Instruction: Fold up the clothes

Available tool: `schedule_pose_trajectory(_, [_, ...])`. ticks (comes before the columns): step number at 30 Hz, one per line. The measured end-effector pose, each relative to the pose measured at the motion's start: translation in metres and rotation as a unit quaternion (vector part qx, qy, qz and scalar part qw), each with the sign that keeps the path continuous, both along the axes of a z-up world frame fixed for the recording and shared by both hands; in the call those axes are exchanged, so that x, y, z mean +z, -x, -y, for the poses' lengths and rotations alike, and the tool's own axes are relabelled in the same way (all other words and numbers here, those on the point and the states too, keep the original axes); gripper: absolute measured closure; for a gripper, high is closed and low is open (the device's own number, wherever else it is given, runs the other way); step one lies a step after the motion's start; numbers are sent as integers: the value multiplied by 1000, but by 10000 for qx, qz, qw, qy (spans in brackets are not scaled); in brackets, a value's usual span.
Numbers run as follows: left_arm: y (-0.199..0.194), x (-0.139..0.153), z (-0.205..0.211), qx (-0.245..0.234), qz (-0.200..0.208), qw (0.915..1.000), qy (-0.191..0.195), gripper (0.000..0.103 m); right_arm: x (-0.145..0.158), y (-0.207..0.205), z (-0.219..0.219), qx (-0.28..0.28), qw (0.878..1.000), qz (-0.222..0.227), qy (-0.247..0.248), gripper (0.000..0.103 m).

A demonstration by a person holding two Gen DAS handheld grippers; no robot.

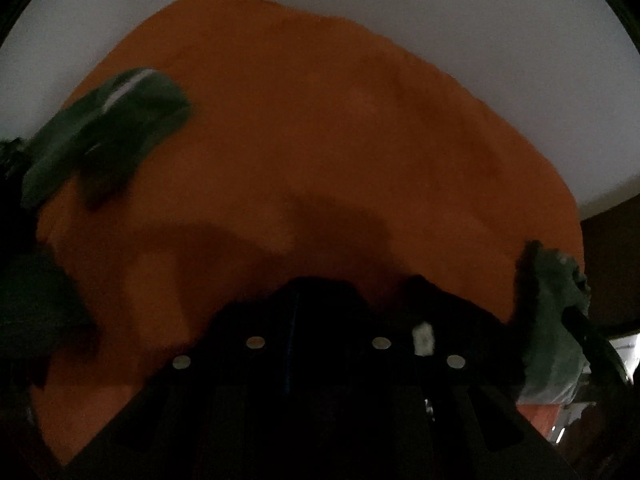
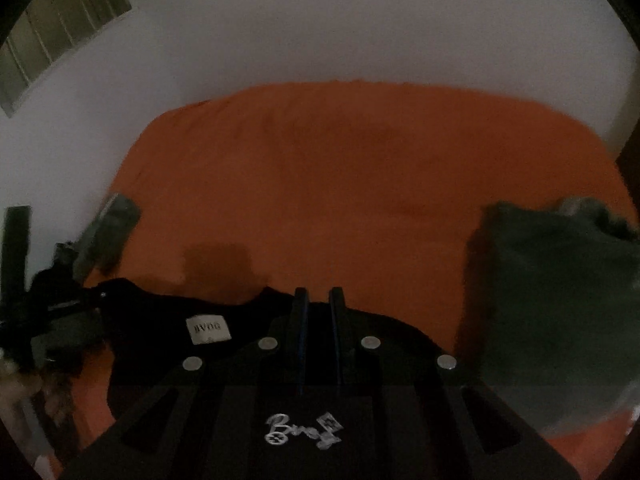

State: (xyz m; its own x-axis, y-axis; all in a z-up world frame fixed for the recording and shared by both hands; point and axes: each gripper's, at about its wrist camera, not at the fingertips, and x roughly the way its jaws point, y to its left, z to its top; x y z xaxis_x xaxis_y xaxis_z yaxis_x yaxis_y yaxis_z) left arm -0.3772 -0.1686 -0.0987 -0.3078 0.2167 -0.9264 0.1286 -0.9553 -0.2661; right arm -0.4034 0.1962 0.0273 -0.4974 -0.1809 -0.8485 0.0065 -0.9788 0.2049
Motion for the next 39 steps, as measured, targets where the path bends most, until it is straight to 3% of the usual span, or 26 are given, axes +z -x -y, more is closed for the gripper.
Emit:
schedule_pose_trajectory(4, [-1,6,21,-356,95,9991,-193,81,-23,-14,-33,350,9986,126,383,93])
schedule_pose_trajectory(5, [-1,6,27,-454,120,9989,-8,76,-26,-20,-37,440,9982,125,383,93])
schedule_pose_trajectory(6, [-1,6,33,-551,145,9982,178,61,-31,-35,-50,542,9981,65,302,91])
schedule_pose_trajectory(7, [-1,6,39,-647,170,9971,363,48,-35,-47,-58,607,9980,5,169,82])
schedule_pose_trajectory(8, [0,6,45,-749,194,9955,551,45,-39,-59,-66,670,9977,-55,34,73])
schedule_pose_trajectory(9, [-1,8,43,-931,203,9924,780,44,-43,-77,-77,740,9968,-191,-240,52])
schedule_pose_trajectory(10, [0,12,40,-1038,240,9900,925,44,-47,-91,-84,790,9954,-296,-463,44])
schedule_pose_trajectory(11, [1,16,37,-1131,280,9876,1051,44,-52,-106,-91,823,9934,-380,-696,44])
schedule_pose_trajectory(13, [4,24,39,-897,435,9929,654,44,-67,-132,-109,628,9916,-518,-1001,43])
schedule_pose_trajectory(16, [22,18,54,-63,1020,9946,-184,44,-94,-151,-130,540,9942,-162,-921,43])
schedule_pose_trajectory(19, [31,8,66,774,1803,9803,209,44,-113,-159,-139,509,9931,82,-1053,43])
schedule_pose_trajectory(20, [35,13,65,808,1851,9783,457,44,-120,-161,-143,499,9926,164,-1096,43])
schedule_pose_trajectory(22, [36,30,57,605,1689,9830,392,44,-124,-164,-165,155,9990,255,-318,43])
schedule_pose_trajectory(23, [34,40,52,469,1574,9859,317,44,-126,-165,-181,-123,9987,316,368,43])
schedule_pose_trajectory(25, [30,58,41,152,1489,9881,349,44,-129,-165,-202,-427,9903,365,1273,43])
schedule_pose_trajectory(27, [28,70,39,-34,1479,9868,665,44,-130,-170,-212,-514,9845,478,1604,43])
schedule_pose_trajectory(29, [34,80,38,-38,1492,9824,1119,44,-135,-173,-215,-475,9843,564,1604,43])
schedule_pose_trajectory(30, [38,89,39,1,1395,9839,1114,44,-137,-174,-216,-449,9841,593,1612,43])
schedule_pose_trajectory(33, [44,122,44,98,958,9907,964,44,-145,-176,-217,-458,9766,659,1995,51])
schedule_pose_trajectory(35, [34,130,47,72,693,9947,759,43,-152,-194,-208,-535,9719,690,2188,78])
schedule_pose_trajectory(36, [29,133,48,56,565,9963,650,39,-152,-196,-203,-575,9743,650,2081,102])
schedule_pose_trajectory(38, [-2,119,51,-53,499,9985,217,34,-150,-203,-194,-643,9809,461,1778,102])
schedule_pose_trajectory(39, [-24,105,56,-77,557,9984,-49,34,-141,-211,-182,-549,9873,147,1484,102])
